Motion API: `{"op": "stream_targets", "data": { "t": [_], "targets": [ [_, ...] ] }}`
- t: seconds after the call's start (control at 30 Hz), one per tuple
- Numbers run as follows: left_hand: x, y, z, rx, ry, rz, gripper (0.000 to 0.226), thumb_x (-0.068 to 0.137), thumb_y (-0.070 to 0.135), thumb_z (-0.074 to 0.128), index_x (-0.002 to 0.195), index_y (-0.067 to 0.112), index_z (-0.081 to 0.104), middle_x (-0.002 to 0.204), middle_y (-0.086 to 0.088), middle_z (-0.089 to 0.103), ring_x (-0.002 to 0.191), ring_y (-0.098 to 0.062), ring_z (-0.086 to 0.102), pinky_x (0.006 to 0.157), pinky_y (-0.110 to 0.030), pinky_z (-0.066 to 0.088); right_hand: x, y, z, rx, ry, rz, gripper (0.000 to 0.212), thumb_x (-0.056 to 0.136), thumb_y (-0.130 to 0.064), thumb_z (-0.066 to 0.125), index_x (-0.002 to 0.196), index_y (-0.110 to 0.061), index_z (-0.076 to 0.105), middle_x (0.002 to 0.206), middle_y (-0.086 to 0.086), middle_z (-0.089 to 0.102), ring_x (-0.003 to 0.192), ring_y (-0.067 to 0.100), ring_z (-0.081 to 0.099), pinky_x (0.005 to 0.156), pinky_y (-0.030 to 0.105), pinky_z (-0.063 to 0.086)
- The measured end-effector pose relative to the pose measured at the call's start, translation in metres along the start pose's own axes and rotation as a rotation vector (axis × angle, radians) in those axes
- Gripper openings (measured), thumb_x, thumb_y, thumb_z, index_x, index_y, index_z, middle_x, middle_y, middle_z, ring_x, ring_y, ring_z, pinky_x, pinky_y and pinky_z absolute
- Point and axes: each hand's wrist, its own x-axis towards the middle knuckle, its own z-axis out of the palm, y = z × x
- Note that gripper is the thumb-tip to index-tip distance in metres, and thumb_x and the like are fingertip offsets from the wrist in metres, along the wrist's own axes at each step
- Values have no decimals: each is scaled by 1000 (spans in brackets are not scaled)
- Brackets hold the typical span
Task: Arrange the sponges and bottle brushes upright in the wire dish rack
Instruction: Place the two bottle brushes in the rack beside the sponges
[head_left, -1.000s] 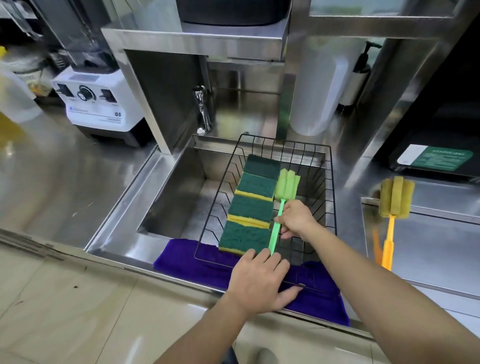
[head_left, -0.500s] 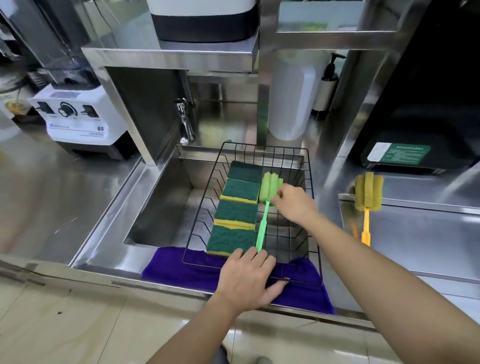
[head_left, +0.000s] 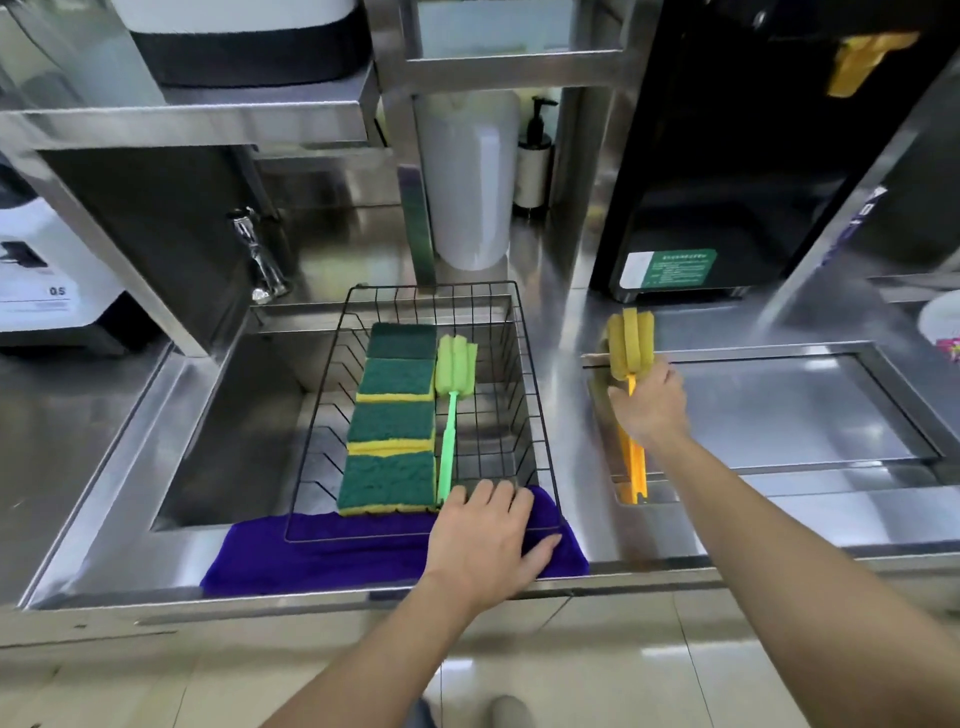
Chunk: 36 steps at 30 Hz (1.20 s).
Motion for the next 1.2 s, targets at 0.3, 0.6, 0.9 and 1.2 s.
{"op": "stream_targets", "data": {
  "t": [0.3,0.6,0.9,1.2],
  "targets": [
    [-1,-2,0,-14,24,5,44,82,58,45,77,17,61,67,0,58,61,-23,56,55,-31,45,0,22,18,48,-185,47,7,92,-14,43,94,-8,47,111,26,62,101,42,58,82,42,46],
    [-4,-13,-5,-4,-23,-43,49,80,61,41,78,18,63,70,1,61,64,-21,58,58,-32,46,-4,-25,-2,339,-174,-41,19,96,-13,41,79,-5,47,66,13,55,51,31,58,56,37,52],
    [-11,-26,-7,23,1,-79,43,76,55,40,69,18,61,62,2,58,58,-21,57,52,-29,42,-46,-100,18,219,-450,-194,34,99,-31,34,98,1,44,52,17,61,36,28,61,41,34,53],
    [-11,-27,-5,6,-1,-78,44,76,55,42,67,17,62,61,2,58,57,-19,56,53,-28,42,-70,-111,55,-129,-559,-238,30,99,-9,31,69,-8,36,85,27,67,68,25,72,35,17,41]
  ]
}}
